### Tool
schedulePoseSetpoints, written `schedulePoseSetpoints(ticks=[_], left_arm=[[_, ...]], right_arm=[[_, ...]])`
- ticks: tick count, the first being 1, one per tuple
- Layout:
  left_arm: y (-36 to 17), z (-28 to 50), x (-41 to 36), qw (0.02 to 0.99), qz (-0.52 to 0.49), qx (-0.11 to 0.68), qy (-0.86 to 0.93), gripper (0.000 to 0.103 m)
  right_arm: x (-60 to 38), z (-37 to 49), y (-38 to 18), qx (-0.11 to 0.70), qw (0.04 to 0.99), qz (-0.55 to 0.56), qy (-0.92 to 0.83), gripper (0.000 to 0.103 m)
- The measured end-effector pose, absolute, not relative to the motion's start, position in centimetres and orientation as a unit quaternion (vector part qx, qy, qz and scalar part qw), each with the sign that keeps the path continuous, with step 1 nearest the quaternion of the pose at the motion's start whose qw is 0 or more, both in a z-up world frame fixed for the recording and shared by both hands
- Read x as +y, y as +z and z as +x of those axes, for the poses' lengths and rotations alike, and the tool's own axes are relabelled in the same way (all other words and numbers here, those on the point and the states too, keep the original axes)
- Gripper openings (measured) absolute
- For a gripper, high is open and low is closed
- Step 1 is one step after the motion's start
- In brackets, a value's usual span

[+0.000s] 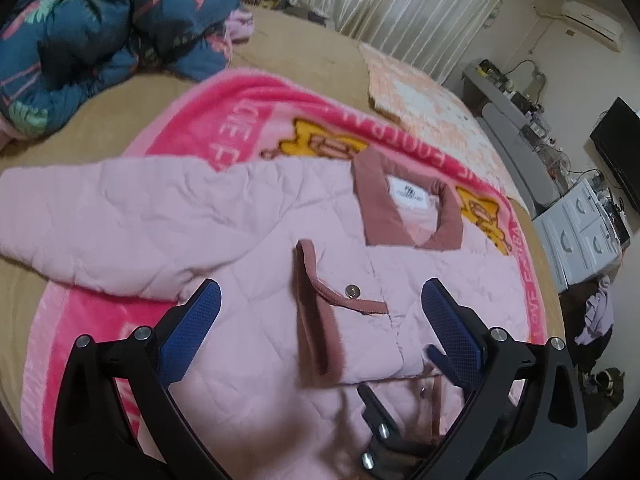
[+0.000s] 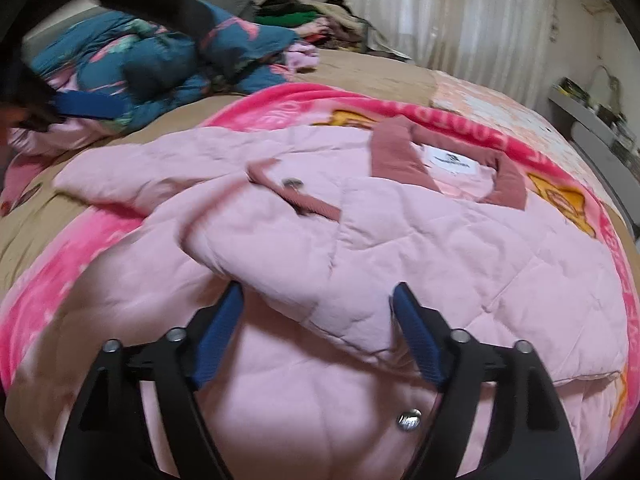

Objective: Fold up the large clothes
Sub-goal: 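Lower the sleeve onto the jacket body and open the right tool, then move the left tool to the other sleeve cuff and grasp it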

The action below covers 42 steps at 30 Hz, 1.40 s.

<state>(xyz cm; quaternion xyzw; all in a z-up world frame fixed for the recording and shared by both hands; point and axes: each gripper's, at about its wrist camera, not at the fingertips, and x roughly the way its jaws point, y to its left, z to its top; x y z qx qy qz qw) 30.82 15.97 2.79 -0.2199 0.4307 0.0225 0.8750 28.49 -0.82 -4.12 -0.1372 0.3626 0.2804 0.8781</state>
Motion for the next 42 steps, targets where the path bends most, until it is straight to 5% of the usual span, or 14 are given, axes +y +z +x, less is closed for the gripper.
schedulePoseSetpoints(ticks=[17, 19, 21, 23, 26, 36, 42], left_arm=[[-5.9, 31.6, 12.6, 0.807, -0.31, 0.503, -0.016, 0.094], [-6.3, 31.9, 11.9, 0.806, -0.309, 0.505, -0.016, 0.085], [-6.6, 32.2, 11.2, 0.805, -0.305, 0.508, -0.014, 0.064], [-6.5, 32.4, 10.5, 0.811, -0.285, 0.511, -0.008, 0.058], [-5.2, 32.7, 9.7, 0.831, -0.252, 0.495, -0.023, 0.026], [3.8, 34.7, 9.3, 0.892, -0.143, 0.427, -0.032, 0.019], [0.8, 34.9, 9.9, 0.899, -0.091, 0.429, -0.001, 0.02]], right_arm=[[-16.8, 26.5, -0.3, 0.347, 0.921, -0.059, 0.169, 0.09], [-18.3, 26.3, -0.3, 0.345, 0.924, -0.05, 0.156, 0.09], [-19.7, 26.1, -0.3, 0.344, 0.927, -0.041, 0.142, 0.09], [-21.0, 26.2, -0.4, 0.343, 0.929, -0.031, 0.133, 0.09], [-23.0, 26.3, -0.8, 0.347, 0.93, -0.018, 0.115, 0.09], [-27.3, 27.6, 0.9, 0.336, 0.939, 0.03, 0.07, 0.09], [-26.5, 30.4, 1.1, 0.342, 0.938, 0.014, 0.058, 0.09]])
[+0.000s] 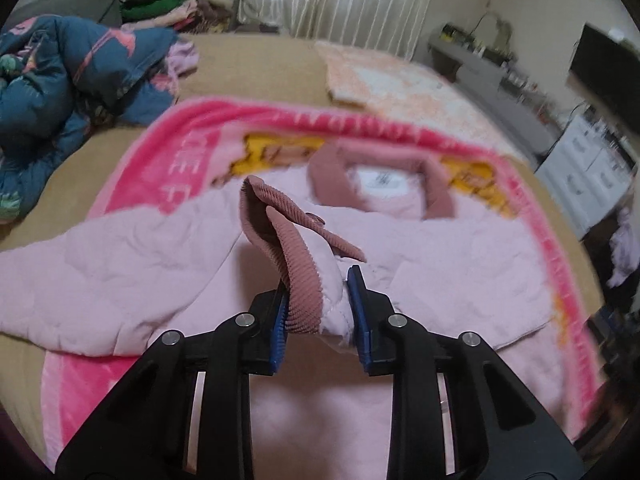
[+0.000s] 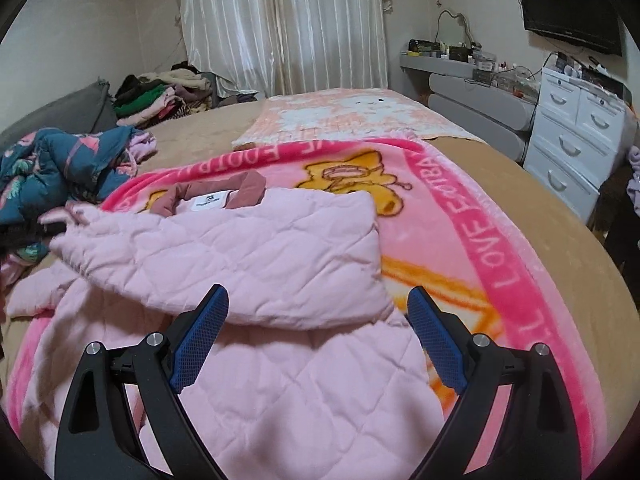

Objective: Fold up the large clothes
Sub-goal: 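Move the left tool to the other sleeve cuff and grasp it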

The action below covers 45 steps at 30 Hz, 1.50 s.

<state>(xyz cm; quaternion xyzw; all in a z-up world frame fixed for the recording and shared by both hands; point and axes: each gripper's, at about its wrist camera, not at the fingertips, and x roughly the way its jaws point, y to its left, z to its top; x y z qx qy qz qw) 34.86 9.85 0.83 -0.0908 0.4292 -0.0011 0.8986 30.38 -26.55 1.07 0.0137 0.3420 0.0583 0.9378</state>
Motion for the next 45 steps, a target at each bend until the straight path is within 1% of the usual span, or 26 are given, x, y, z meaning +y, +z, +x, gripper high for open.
schedulePoseSetpoints(ticks=[4, 8, 13, 18, 20, 25, 31, 33, 34, 37, 39, 40, 42, 43, 45], left_arm=[[-3.7, 34.7, 10.8, 0.882, -0.081, 0.464, 0.014, 0.02], [-5.6, 34.0, 11.7, 0.874, -0.086, 0.479, 0.016, 0.02], [-6.6, 33.8, 12.0, 0.87, -0.093, 0.485, 0.014, 0.023], [-7.2, 33.6, 12.0, 0.869, -0.101, 0.484, 0.015, 0.028], [-7.5, 33.5, 12.1, 0.868, -0.105, 0.485, 0.014, 0.03], [-7.4, 33.5, 12.2, 0.866, -0.106, 0.488, 0.018, 0.033], [-6.5, 33.1, 12.0, 0.867, -0.093, 0.489, 0.027, 0.038], [-6.0, 32.9, 11.9, 0.868, -0.086, 0.488, 0.03, 0.044], [-5.7, 32.7, 11.9, 0.868, -0.082, 0.489, 0.03, 0.046], [-4.6, 32.1, 12.1, 0.872, -0.079, 0.481, 0.033, 0.057], [-3.7, 31.5, 12.2, 0.875, -0.076, 0.476, 0.038, 0.072], [-3.3, 31.3, 12.3, 0.877, -0.075, 0.473, 0.041, 0.076], [-2.2, 30.7, 12.4, 0.883, -0.069, 0.462, 0.048, 0.09], [-1.7, 30.4, 12.4, 0.885, -0.067, 0.458, 0.051, 0.093], [-0.6, 29.6, 12.7, 0.892, -0.067, 0.444, 0.056, 0.094]], right_arm=[[-25.1, 32.4, 0.2, 0.36, 0.93, 0.002, 0.067, 0.09], [-23.6, 34.1, -0.6, 0.374, 0.924, -0.01, 0.078, 0.09], [-22.2, 36.4, -2.3, 0.409, 0.909, -0.017, 0.083, 0.09], [-22.1, 38.8, -6.6, 0.486, 0.873, -0.019, 0.05, 0.091], [-22.5, 39.1, -8.0, 0.494, 0.868, -0.002, 0.049, 0.091], [-22.3, 38.7, -7.5, 0.492, 0.869, -0.002, 0.043, 0.091], [-24.1, 36.6, -5.1, 0.476, 0.876, 0.058, 0.056, 0.094], [-24.3, 35.9, -4.4, 0.472, 0.876, 0.071, 0.061, 0.095], [-24.3, 35.7, -4.1, 0.471, 0.877, 0.073, 0.063, 0.095], [-24.1, 34.8, -2.9, 0.457, 0.883, 0.081, 0.074, 0.095], [-23.6, 34.1, -2.0, 0.447, 0.887, 0.078, 0.082, 0.095], [-23.2, 33.7, -1.5, 0.443, 0.889, 0.075, 0.085, 0.095], [-22.6, 33.2, -0.6, 0.434, 0.894, 0.068, 0.091, 0.098], [-22.2, 33.0, -0.2, 0.431, 0.895, 0.065, 0.094, 0.098], [-21.5, 32.6, 0.6, 0.425, 0.898, 0.058, 0.103, 0.098]])
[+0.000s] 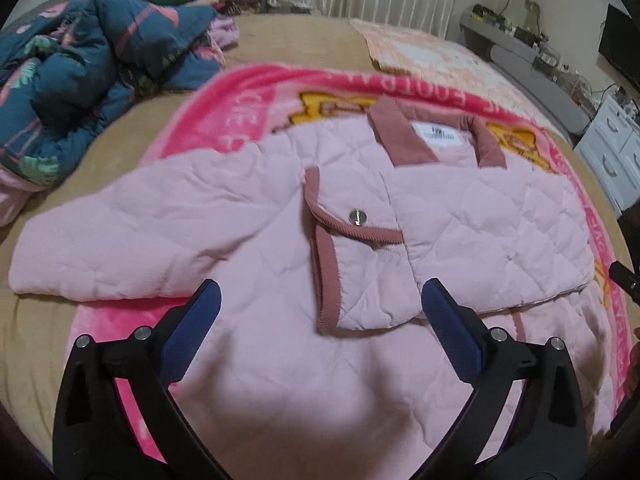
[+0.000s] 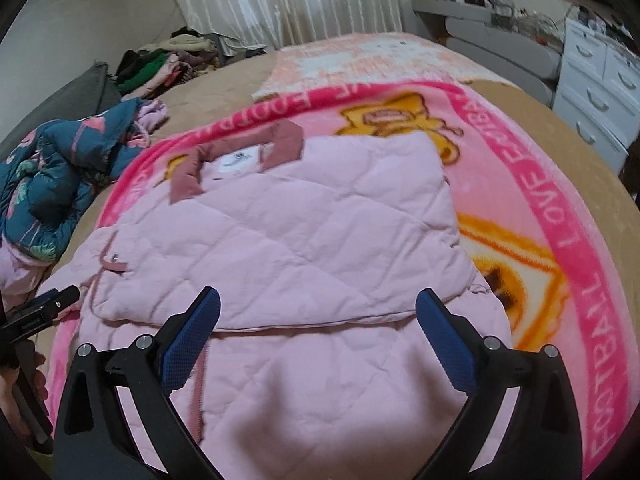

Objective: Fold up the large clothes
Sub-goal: 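Move the left tool to the other sleeve cuff and grasp it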

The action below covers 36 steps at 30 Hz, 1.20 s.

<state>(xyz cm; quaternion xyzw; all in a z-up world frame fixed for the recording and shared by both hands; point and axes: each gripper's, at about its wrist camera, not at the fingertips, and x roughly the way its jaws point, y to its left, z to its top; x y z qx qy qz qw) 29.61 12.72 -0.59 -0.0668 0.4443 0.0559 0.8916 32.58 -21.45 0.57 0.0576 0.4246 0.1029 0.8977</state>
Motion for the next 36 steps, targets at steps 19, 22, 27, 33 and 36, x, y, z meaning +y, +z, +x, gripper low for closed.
schedulePoseSetpoints(ticks=[19, 22, 27, 33, 36], left_arm=[[2.6, 23.6, 19.4, 0.897, -0.103, 0.415, 0.118, 0.094], [2.5, 22.6, 21.0, 0.897, -0.11, 0.409, 0.13, 0.094], [2.6, 21.1, 23.4, 0.896, -0.114, 0.398, 0.161, 0.094], [2.6, 19.8, 26.2, 0.894, -0.126, 0.383, 0.195, 0.094], [2.1, 19.6, 27.2, 0.892, -0.134, 0.381, 0.203, 0.094]], right_arm=[[-12.0, 29.0, 5.6, 0.377, 0.912, -0.002, 0.158, 0.098], [-10.2, 28.5, 6.0, 0.373, 0.913, -0.012, 0.166, 0.098], [-7.4, 27.9, 6.6, 0.362, 0.913, -0.022, 0.185, 0.098], [-4.2, 27.3, 7.0, 0.349, 0.914, -0.026, 0.205, 0.098], [-2.5, 27.0, 7.1, 0.347, 0.913, -0.035, 0.211, 0.098]])
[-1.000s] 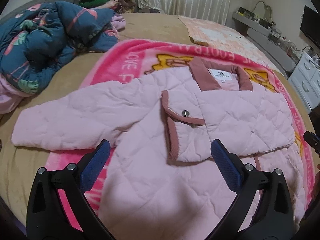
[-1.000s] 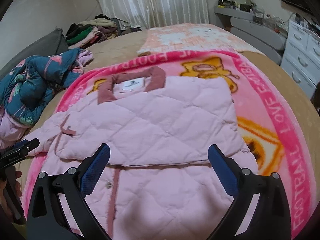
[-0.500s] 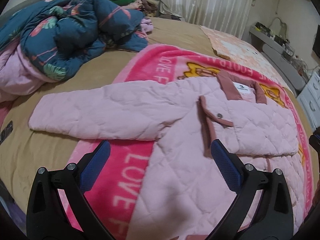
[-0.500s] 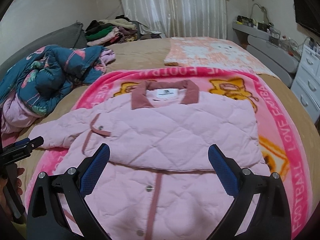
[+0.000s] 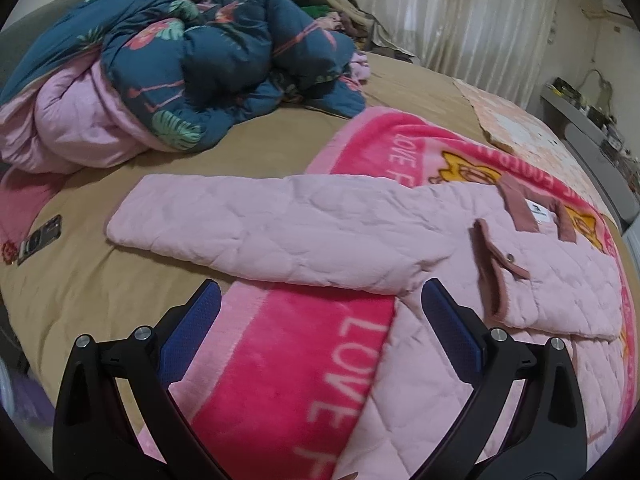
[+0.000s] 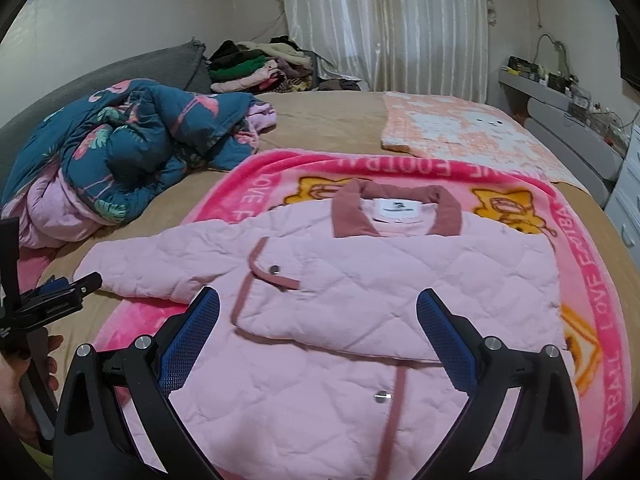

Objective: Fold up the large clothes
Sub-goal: 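Move the left tool to the other sleeve cuff and grasp it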

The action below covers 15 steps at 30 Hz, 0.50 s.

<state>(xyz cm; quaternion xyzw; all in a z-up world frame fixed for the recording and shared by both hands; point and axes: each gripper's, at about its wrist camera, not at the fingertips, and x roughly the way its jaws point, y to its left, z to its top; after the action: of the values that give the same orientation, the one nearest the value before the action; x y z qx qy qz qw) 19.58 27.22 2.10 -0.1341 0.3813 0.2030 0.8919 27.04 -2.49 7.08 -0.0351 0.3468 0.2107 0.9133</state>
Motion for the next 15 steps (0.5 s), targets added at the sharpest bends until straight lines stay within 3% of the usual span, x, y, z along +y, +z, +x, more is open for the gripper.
schedulePoseSetpoints(ticks=[15], left_arm=[[-0.4, 18.6, 32.9, 0.876, -0.176, 0.377, 0.246, 0.094]], right_arm=[[5.9, 26.6, 5.7, 0.345, 0.901, -0.076, 0.251, 0.099]])
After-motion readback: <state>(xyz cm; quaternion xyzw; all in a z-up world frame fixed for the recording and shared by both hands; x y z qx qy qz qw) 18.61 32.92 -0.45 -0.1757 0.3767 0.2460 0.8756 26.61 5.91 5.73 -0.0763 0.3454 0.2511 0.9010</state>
